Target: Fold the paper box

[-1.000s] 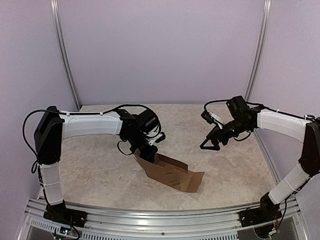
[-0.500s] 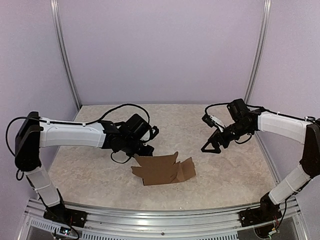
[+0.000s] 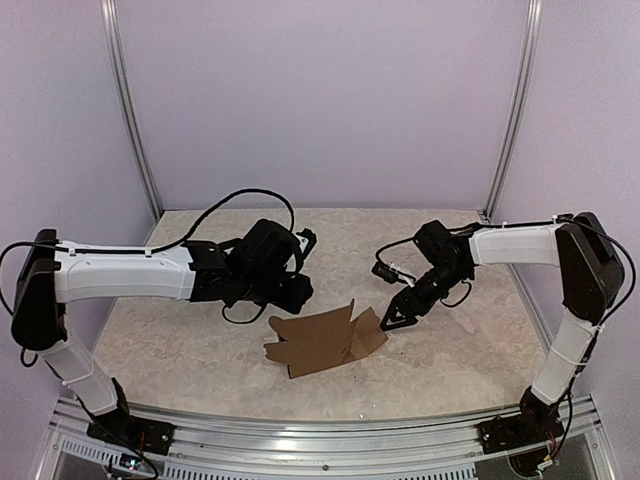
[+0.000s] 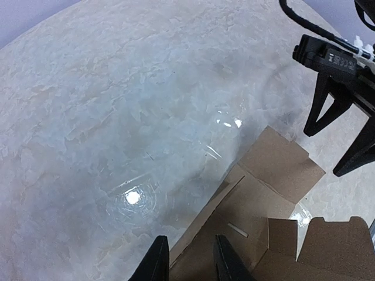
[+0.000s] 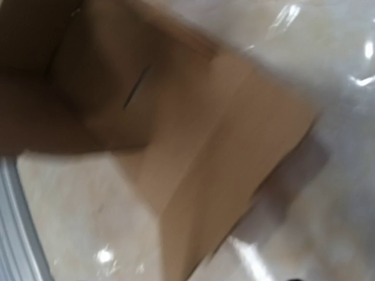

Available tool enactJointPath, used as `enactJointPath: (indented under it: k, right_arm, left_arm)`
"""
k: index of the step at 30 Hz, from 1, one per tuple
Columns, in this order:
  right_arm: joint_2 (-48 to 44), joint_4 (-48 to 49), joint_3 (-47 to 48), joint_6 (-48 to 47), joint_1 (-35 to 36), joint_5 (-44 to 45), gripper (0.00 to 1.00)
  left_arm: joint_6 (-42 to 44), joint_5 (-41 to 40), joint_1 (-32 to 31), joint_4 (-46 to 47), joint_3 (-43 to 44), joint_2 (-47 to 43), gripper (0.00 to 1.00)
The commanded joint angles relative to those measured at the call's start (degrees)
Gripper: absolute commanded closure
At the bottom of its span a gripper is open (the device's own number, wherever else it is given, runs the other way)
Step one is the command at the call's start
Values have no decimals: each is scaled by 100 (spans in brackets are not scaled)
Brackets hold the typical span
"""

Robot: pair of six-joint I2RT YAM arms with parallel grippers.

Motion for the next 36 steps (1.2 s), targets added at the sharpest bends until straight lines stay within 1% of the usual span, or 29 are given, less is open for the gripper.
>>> enactJointPath:
  k: [1, 5, 11, 13, 16, 21, 26, 31, 36]
  right_arm:
    - [815, -241, 773, 283, 56, -171, 36]
    - [1189, -315, 995, 362, 119, -390, 49]
    - [1337, -288, 1048, 445, 207, -687, 80]
    - [1343, -277, 1058, 450, 259, -743, 87]
    - [1373, -275, 1094, 437, 315, -808, 99]
    - [1115, -74, 1123, 305, 326, -764, 100]
    - [318, 868, 554, 340, 326, -389, 100]
    - [-451, 2381, -151, 282, 326, 168, 100]
    - [-920, 3953, -802, 287, 327, 775, 100]
  left_arm:
    - [-7, -22, 151, -208, -100, -199, 74]
    - [-100, -29, 279, -308, -292, -455, 73]
    - [-115, 25, 452, -406, -444, -801, 73]
    - [-28, 92, 503, -403, -433, -835, 72]
    - [203, 317, 570, -443, -349, -787, 70]
    - [767, 658, 498, -342, -176, -687, 69]
    - [1132, 791, 319, -78, -224, -819, 68]
    - [1138, 815, 257, -36, -139, -895, 66]
    - [1074, 898, 212, -90, -129, -1060, 58]
